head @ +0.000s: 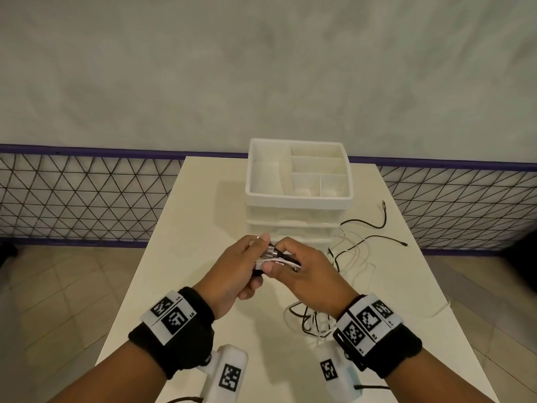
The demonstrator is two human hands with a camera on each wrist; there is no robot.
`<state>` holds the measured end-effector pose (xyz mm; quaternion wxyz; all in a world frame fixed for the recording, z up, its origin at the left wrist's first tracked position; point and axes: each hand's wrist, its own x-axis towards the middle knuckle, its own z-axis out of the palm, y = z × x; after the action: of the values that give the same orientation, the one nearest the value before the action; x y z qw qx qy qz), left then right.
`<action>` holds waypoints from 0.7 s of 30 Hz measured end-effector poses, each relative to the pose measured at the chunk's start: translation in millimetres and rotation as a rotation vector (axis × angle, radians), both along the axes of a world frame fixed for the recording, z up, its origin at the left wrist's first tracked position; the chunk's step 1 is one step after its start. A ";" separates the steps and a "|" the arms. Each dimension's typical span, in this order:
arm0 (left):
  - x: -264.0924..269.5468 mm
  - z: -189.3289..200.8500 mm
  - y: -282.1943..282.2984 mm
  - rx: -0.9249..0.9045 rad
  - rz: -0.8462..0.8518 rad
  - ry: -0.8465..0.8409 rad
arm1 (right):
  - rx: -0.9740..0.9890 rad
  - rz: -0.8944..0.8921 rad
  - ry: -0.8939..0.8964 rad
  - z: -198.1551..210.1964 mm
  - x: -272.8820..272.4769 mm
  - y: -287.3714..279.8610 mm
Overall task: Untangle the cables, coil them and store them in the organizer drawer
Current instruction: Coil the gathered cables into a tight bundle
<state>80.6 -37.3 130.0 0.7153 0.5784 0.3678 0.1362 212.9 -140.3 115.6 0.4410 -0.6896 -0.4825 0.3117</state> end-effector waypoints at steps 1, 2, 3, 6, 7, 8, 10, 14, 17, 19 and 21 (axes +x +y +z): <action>-0.2 -0.9 1.3 0.002 0.040 0.004 | -0.010 0.034 -0.009 -0.3 -1.7 -1.0; -0.5 -1.0 2.2 0.003 0.078 0.008 | -0.001 0.063 0.007 -1.6 -3.3 -2.0; -0.8 -1.6 2.9 0.005 0.098 0.011 | 0.018 0.079 0.043 -3.9 -4.5 -2.2; -0.7 2.9 -0.3 -0.004 0.060 0.006 | 0.064 0.027 -0.005 -8.9 -4.3 0.1; -0.4 5.9 -1.3 0.007 0.033 0.010 | 0.077 -0.008 -0.051 -9.0 -4.5 1.1; 0.5 8.8 -2.2 0.026 0.011 0.019 | 0.092 -0.043 -0.095 -8.9 -5.4 1.5; 4.4 12.3 -2.7 0.054 -0.010 0.032 | 0.098 -0.079 -0.246 -7.4 -9.7 1.5; 16.3 11.3 -6.3 0.024 0.025 0.050 | 0.007 -0.050 -0.542 -9.2 -23.2 6.4; 19.8 8.1 -3.5 0.022 0.140 0.079 | 0.045 -0.004 -0.409 -10.4 -22.2 6.7; 19.0 7.5 1.6 0.010 0.191 0.069 | 0.103 0.045 -0.280 -8.5 -19.4 2.3; 17.8 7.8 4.3 -0.019 0.195 0.066 | 0.140 0.040 -0.255 -5.7 -16.8 -1.5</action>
<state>98.4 -32.9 137.8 0.6915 0.5371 0.4472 0.1826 196.1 -141.8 109.9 0.4166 -0.6815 -0.5689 0.1958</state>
